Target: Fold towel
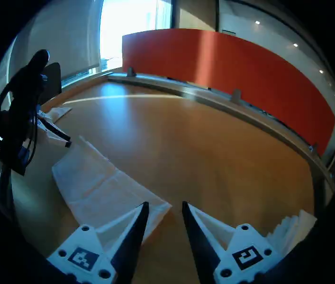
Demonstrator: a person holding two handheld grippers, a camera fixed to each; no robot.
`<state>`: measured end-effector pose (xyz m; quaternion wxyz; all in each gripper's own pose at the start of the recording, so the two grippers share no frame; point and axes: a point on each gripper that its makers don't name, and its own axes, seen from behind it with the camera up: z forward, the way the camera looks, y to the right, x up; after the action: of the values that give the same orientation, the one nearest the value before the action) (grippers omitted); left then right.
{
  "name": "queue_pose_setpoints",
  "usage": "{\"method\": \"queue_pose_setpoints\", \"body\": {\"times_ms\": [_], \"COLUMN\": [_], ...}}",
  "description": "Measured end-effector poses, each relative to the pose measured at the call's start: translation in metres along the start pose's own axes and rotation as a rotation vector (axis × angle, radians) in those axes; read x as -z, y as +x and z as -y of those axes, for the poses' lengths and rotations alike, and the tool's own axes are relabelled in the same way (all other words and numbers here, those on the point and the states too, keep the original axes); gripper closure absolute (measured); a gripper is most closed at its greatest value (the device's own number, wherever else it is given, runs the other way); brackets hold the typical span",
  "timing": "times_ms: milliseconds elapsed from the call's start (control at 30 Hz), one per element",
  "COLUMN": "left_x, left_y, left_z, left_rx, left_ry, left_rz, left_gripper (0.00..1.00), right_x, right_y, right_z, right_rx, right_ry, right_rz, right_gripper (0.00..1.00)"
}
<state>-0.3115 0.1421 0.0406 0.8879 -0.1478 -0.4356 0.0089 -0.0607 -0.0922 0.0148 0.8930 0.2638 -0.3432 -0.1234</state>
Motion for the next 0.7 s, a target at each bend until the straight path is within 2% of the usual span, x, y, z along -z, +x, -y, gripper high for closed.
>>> {"method": "queue_pose_setpoints", "body": {"times_ms": [100, 167, 467, 700], "left_x": [0.003, 0.005, 0.011, 0.021], "left_y": [0.002, 0.004, 0.003, -0.001], "left_z": [0.001, 0.001, -0.002, -0.006], "left_rx": [0.0, -0.001, 0.002, -0.008], "left_ry": [-0.002, -0.002, -0.005, -0.005], "left_rz": [-0.007, -0.013, -0.023, -0.032], "left_gripper": [0.19, 0.11, 0.11, 0.11], "right_x": [0.003, 0.005, 0.009, 0.018], "right_y": [0.001, 0.001, 0.0, 0.001], "right_z": [0.001, 0.002, 0.007, 0.011], "right_rx": [0.001, -0.001, -0.002, -0.006], "right_ry": [-0.003, 0.001, 0.006, 0.002], "right_rz": [-0.006, -0.008, -0.015, -0.025], "right_gripper": [0.2, 0.11, 0.09, 0.09]}}
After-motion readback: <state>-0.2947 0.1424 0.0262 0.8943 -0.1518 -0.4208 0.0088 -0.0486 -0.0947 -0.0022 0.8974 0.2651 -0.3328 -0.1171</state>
